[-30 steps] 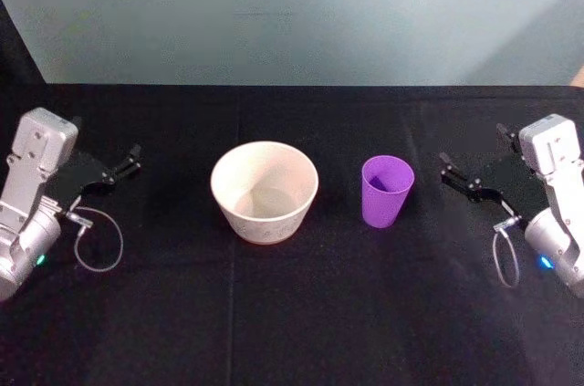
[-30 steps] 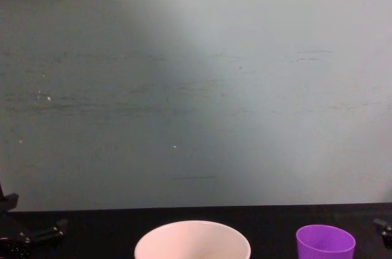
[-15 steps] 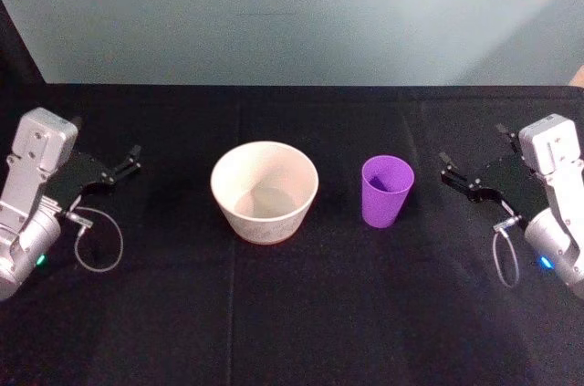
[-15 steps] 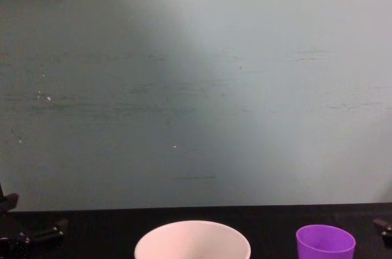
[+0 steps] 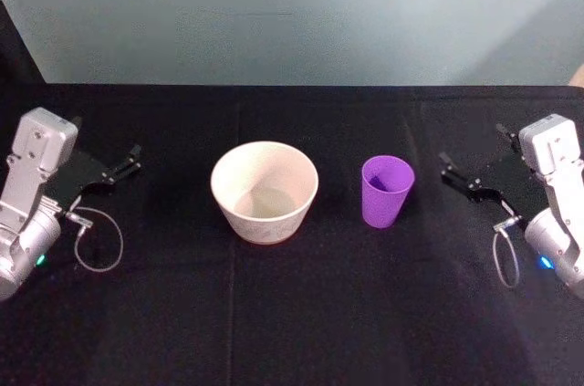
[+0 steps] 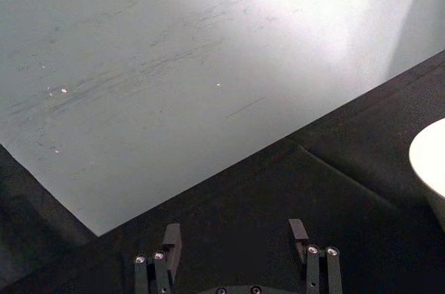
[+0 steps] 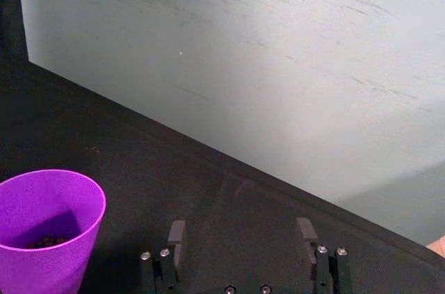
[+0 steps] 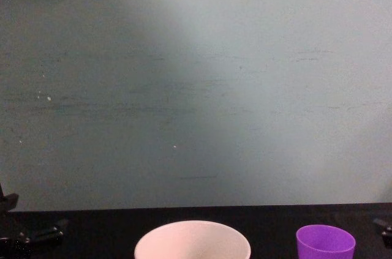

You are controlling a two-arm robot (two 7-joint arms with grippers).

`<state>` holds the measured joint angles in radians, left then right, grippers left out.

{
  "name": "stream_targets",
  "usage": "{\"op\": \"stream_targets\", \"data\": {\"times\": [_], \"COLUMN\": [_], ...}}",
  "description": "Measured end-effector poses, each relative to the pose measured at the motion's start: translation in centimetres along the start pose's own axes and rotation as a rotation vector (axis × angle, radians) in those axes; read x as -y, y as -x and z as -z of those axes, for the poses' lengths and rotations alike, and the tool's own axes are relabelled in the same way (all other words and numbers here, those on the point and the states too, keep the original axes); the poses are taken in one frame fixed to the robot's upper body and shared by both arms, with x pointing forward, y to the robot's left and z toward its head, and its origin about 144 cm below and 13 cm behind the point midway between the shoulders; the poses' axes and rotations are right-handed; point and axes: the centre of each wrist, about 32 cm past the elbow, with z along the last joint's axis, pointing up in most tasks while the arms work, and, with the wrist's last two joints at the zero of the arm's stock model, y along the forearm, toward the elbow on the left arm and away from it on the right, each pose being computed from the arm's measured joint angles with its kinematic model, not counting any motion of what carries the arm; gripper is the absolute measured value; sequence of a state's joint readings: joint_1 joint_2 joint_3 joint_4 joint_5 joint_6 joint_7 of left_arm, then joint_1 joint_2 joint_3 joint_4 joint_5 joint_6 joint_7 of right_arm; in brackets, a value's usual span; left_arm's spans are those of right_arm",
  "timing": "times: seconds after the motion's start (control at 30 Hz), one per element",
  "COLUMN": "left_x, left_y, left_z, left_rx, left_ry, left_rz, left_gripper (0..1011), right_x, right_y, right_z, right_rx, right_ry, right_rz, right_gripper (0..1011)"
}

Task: Pick up the cup and pour the mung beans from the cup into the bowl.

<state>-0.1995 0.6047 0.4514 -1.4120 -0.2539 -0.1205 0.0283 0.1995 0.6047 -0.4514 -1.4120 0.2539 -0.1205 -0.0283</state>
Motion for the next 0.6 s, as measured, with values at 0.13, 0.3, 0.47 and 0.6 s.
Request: {"op": "stream_targets", "data": {"times": [0.13, 0.3, 0.47, 0.6], "left_x": [0.0, 0.0, 0.0, 0.0], "left_y": [0.0, 0.0, 0.0, 0.0], "left_z": [0.0, 0.0, 0.0, 0.0], "left_rx": [0.0, 0.0, 0.0, 0.0], "left_ry": [0.0, 0.0, 0.0, 0.0], "left_rz": [0.0, 0.0, 0.0, 0.0], "left_gripper": [1000, 1000, 1000, 1000], "right_x": [0.0, 0.0, 0.0, 0.52], "right_y": [0.0, 0.0, 0.0, 0.09], "right_z": [0.0, 0.0, 0.0, -0.01], "right_rx": [0.0, 0.0, 0.0, -0.004], "right_ry": [0.0, 0.0, 0.0, -0.003], "right_rz": [0.0, 0.0, 0.0, -0.001], "right_gripper": [1002, 1002, 1002, 1002]}}
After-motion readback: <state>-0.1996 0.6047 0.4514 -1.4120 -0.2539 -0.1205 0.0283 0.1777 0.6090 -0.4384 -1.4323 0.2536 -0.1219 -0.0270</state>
